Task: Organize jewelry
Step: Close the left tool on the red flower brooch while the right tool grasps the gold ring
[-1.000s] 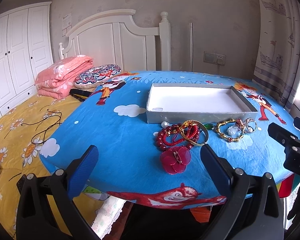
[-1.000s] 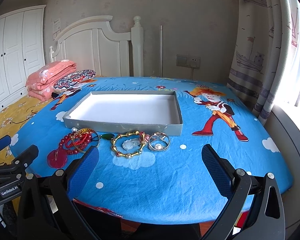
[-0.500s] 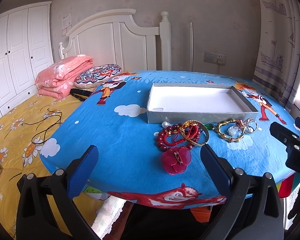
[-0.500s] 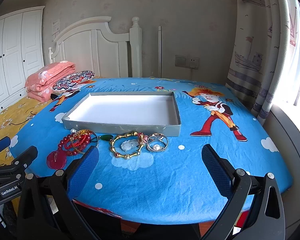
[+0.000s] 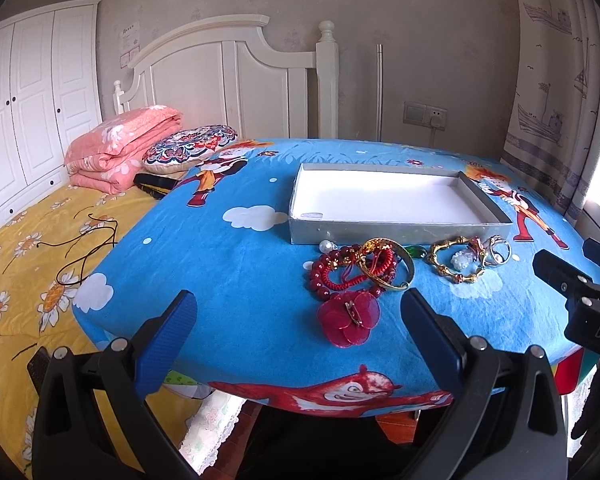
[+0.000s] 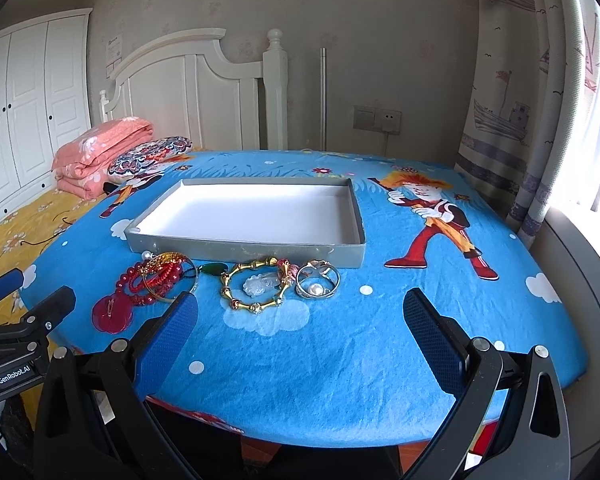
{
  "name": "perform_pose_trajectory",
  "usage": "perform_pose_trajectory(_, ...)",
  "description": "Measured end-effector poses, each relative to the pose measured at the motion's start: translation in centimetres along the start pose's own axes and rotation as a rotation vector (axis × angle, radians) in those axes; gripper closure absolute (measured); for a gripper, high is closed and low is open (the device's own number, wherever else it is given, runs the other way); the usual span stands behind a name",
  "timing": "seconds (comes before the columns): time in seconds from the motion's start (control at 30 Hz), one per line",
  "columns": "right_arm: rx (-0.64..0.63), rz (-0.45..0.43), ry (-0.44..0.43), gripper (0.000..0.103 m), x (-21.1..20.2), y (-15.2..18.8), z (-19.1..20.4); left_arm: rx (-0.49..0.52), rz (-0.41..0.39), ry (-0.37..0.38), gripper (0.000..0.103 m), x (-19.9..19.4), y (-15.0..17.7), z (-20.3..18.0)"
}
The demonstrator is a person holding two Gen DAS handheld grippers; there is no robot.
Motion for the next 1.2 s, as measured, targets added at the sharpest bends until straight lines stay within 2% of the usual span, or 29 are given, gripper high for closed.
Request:
perform_pose_trajectory(0.27, 0.018, 0.0, -0.018, 0.007, 1.2, 0.8, -0.4, 0.069, 0.009, 0.048, 0.005, 2.3, 1.0, -1.3)
perform_pose_trajectory(0.6, 0.032, 0.028, -0.061, 0.007, 4.2, 2.0, -0.3, 0.1, 0.066, 0.047, 0.006, 6.9, 2.9, -2.2)
perform_pose_trajectory(0.67, 0.037, 0.032, -0.057, 0.008, 4.7, 2.2, -0.5, 0.102, 0.078, 0.05, 0.01, 7.6, 3.2, -2.3)
perform_pose_trajectory(0.8, 0.049, 0.037, -0.042, 0.01, 5.5, 2.2, -1.1, 0.119, 0.054, 0.042, 0.011, 8.2, 3.2, -2.7)
perform_pose_trajectory(0.9, 0.06, 0.054, -0.033, 0.014, 6.4, 2.4, -1.6, 0.128, 0.04, 0.069, 0.022, 8.3, 3.2, -3.3)
perform_pose_trajectory(0.97, 0.066, 0.058, -0.031, 0.015, 6.9, 2.3, -1.8, 0.14, 0.031, 0.087, 0.04, 8.1, 3.1, -3.7)
perform_pose_trajectory(1.0, 0.07, 0.06, -0.03, 0.018, 7.1, 2.3, -1.9, 0.146, 0.026, 0.088, 0.044, 7.9, 3.2, -3.9)
perform_pose_trajectory(1.03, 0.075, 0.063, -0.031, 0.019, 7.3, 2.2, -2.0, 0.149, 0.024, 0.089, 0.055, 7.9, 3.2, -4.0)
perform_pose_trajectory(1.07, 0.081, 0.065, -0.033, 0.022, 7.6, 2.1, -2.1, 0.147, 0.025, 0.09, 0.058, 7.9, 3.2, -4.0)
perform_pose_trajectory(1.2, 0.09, 0.066, -0.043, 0.033, 8.1, 1.5, -2.4, 0.129, 0.025, 0.09, 0.058, 7.8, 3.0, -3.6)
Point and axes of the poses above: each gripper's, at about its wrist camera, not at the fingertips, and x roughly the way its jaws point, z to its left, y to its underside, the point moved 5 cm from there along x, roughly the way its jaws point, and after that the axes turned 4 degrees about -z, right-handed, at the moved point
